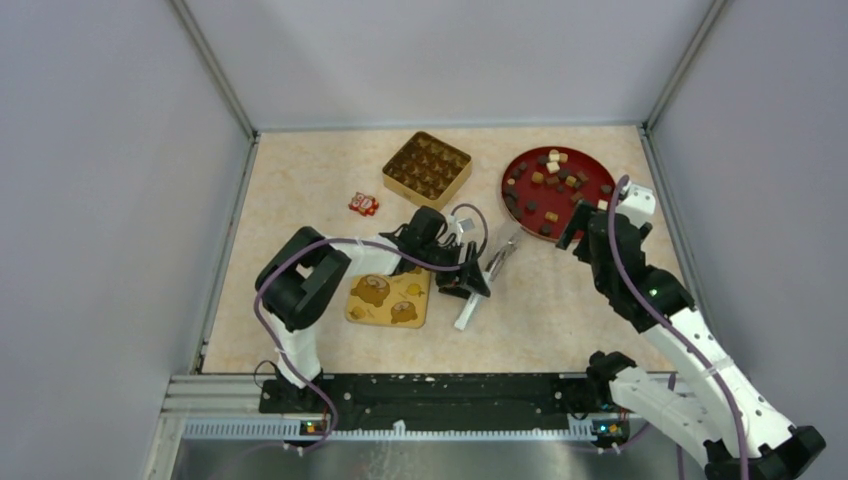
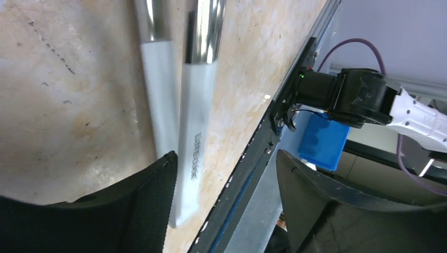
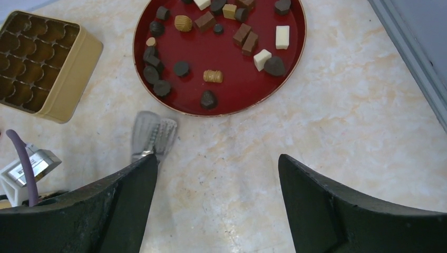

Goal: Pack the chocolate

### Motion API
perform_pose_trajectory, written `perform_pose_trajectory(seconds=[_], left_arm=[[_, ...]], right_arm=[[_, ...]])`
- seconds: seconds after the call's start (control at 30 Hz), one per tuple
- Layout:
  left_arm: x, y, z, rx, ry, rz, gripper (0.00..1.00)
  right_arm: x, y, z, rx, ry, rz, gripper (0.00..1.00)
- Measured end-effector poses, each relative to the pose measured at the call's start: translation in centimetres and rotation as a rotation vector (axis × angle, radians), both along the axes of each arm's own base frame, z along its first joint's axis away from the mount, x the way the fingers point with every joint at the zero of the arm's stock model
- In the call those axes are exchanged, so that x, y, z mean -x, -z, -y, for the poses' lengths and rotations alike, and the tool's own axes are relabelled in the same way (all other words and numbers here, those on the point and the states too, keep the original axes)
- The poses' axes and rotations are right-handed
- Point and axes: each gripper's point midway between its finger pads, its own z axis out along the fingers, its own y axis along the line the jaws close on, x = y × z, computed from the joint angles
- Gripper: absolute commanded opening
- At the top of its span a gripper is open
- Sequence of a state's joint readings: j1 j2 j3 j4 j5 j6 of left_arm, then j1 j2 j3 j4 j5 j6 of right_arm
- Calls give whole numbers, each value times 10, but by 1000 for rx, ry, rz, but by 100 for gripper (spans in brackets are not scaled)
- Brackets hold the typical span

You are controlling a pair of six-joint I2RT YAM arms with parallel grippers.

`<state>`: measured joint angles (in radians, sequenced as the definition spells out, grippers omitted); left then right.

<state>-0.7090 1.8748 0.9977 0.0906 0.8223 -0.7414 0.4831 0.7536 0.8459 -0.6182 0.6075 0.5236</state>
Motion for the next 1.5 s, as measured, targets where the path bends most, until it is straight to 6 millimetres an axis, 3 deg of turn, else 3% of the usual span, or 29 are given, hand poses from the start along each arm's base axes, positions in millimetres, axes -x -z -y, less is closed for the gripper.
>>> perform_pose_trajectory(seconds=[0.2,0.3,0.5,0.6,0.8,0.93,1.0,1.2,1.5], left_arm=[[0,3,-4,-39,-13,-7,80],[-1,-5,-7,-65,-15,9,80],[-24,-66,-12,-59,-41,171,80],[-48,-102,-34,-43,-113,264,80],[-102,-136,-108,-117,-372,380,80],[-116,-153,-133,-167,-480,479,80],[-117,-161,-137,-175,-502,516,80],[-119,-156,-145,-215,-524,536,80],[-110,-132,-153,-273,-522,496,80]], right_arm=[[-2,6,-10,-38,-24,-21,83],[-5,22,-25,-78,-67,-64,81],[5,81,-70,-120,-153,-225,80],[13,102,-91,-152,-180,-269,77],[20,137,-117,-258,-195,-317,76],[21,151,-139,-294,-233,-348,75],[19,155,-153,-314,-267,-349,69],[13,168,-175,-343,-309,-365,44],[9,176,-179,-342,-308,-369,39]])
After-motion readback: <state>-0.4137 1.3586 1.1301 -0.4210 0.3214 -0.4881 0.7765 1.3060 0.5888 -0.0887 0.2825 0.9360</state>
